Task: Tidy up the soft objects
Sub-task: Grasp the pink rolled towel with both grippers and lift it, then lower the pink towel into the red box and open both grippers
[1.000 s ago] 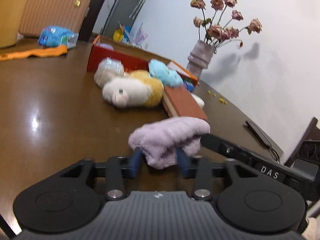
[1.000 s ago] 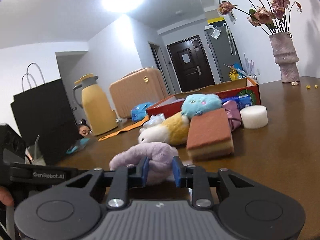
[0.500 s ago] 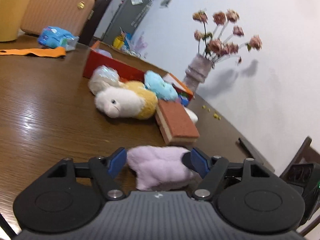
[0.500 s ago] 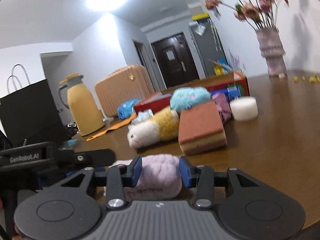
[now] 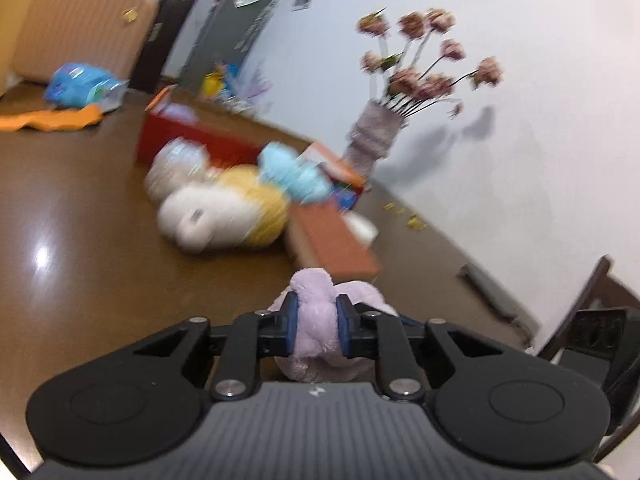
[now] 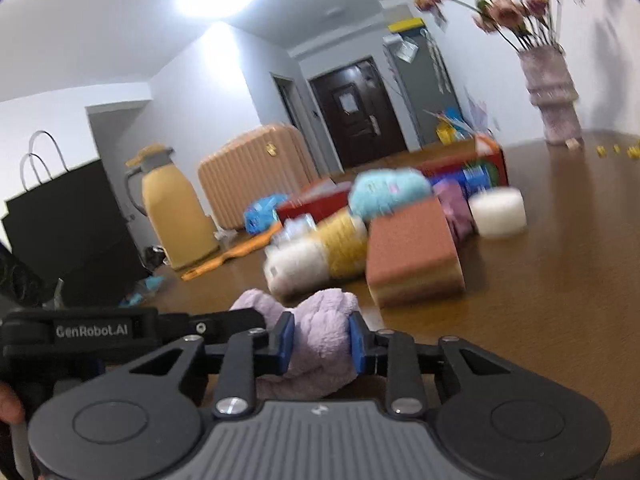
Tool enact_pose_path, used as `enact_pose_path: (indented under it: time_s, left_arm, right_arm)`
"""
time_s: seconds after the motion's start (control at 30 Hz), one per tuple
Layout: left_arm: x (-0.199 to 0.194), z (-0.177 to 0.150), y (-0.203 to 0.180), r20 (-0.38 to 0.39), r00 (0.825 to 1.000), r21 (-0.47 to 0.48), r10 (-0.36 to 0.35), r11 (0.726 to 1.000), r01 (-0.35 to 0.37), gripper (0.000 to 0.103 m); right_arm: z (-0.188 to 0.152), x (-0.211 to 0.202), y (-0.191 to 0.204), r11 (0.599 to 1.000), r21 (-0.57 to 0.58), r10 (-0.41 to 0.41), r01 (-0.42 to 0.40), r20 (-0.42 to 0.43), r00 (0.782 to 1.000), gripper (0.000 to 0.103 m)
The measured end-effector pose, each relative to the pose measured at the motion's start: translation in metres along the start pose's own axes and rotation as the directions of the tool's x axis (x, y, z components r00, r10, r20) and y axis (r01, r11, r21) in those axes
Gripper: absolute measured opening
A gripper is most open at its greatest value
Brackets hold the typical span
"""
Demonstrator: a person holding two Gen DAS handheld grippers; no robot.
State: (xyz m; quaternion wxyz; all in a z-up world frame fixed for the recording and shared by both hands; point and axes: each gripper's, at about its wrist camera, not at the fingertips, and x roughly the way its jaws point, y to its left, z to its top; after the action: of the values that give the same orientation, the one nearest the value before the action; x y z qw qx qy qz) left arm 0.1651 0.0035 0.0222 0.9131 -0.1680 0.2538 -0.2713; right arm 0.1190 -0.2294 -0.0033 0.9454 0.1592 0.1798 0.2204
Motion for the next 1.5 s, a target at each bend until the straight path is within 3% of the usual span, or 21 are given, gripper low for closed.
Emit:
enact_pose_path:
  time_s: [0.1, 0.23, 0.33, 0.47, 0.6, 0.73, 0.87, 0.93, 0.97, 1.0, 1.07, 1.27, 1.37, 1.5]
  left_arm:
    - [0.010, 0.050, -0.007, 0.019, 0.999, 0.040, -0.046, 0.998, 0.045, 0.020]
    - [0.053, 0.132, -0.007, 0.009, 0.996, 0.045, -0.084, 0.995, 0.084, 0.020]
    - [0.110, 0.190, 0.008, -0.036, 0.998, 0.008, -0.059, 0.998, 0.059, 0.020]
    - [0.198, 0.241, 0.030, -0.115, 0.993, 0.015, 0.006, 1.000, -0.004, 0.020]
    - [0.282, 0.258, 0.051, -0.203, 0.974, 0.009, 0.100, 0.995, -0.100, 0.020]
    - [0.354, 0.267, 0.066, -0.261, 0.955, -0.001, 0.143, 0.989, -0.148, 0.021]
    - [0.391, 0.258, 0.078, -0.278, 0.943, -0.030, 0.183, 0.980, -0.199, 0.040]
    - [0.395, 0.255, 0.080, -0.268, 0.941, -0.013, 0.209, 0.975, -0.220, 0.061]
    - [0.393, 0.254, 0.080, -0.250, 0.942, -0.024, 0.223, 0.972, -0.236, 0.074]
    - [0.388, 0.255, 0.080, -0.234, 0.945, -0.031, 0.227, 0.970, -0.241, 0.077]
    - [0.376, 0.257, 0.075, -0.204, 0.955, -0.015, 0.216, 0.975, -0.224, 0.079]
    - [0.314, 0.268, 0.056, -0.112, 0.958, 0.018, 0.263, 0.965, -0.262, 0.090]
    - [0.273, 0.265, 0.046, -0.095, 0.959, 0.053, 0.267, 0.963, -0.263, 0.094]
    - [0.209, 0.251, 0.031, -0.055, 0.968, 0.093, 0.244, 0.967, -0.238, 0.100]
  right_arm:
    - [0.038, 0.002, -0.001, 0.998, -0.065, 0.020, -0.016, 0.060, 0.998, 0.027]
    - [0.115, 0.036, -0.020, 0.993, -0.106, 0.052, -0.042, 0.087, 0.995, 0.027]
    - [0.169, 0.080, -0.047, 0.996, -0.092, 0.028, -0.021, 0.072, 0.997, 0.027]
    - [0.226, 0.158, -0.087, 0.994, -0.102, -0.044, 0.041, -0.029, 0.999, 0.027]
    - [0.254, 0.234, -0.122, 0.981, -0.152, -0.145, 0.124, -0.138, 0.980, 0.027]
    - [0.266, 0.295, -0.143, 0.944, -0.268, -0.257, 0.191, -0.234, 0.938, 0.027]
    - [0.262, 0.339, -0.162, 0.924, -0.316, -0.318, 0.214, -0.328, 0.890, 0.033]
    - [0.254, 0.352, -0.167, 0.908, -0.344, -0.364, 0.240, -0.363, 0.858, 0.049]
    - [0.254, 0.353, -0.168, 0.907, -0.335, -0.374, 0.254, -0.371, 0.850, 0.049]
    - [0.254, 0.350, -0.167, 0.912, -0.320, -0.367, 0.257, -0.356, 0.860, 0.053]
    - [0.256, 0.340, -0.165, 0.919, -0.298, -0.350, 0.259, -0.310, 0.884, 0.063]
    - [0.259, 0.308, -0.163, 0.918, -0.285, -0.348, 0.277, -0.242, 0.906, 0.064]
    - [0.262, 0.267, -0.155, 0.938, -0.230, -0.305, 0.261, -0.181, 0.935, 0.069]
    - [0.264, 0.208, -0.137, 0.948, -0.204, -0.267, 0.242, -0.102, 0.958, 0.079]
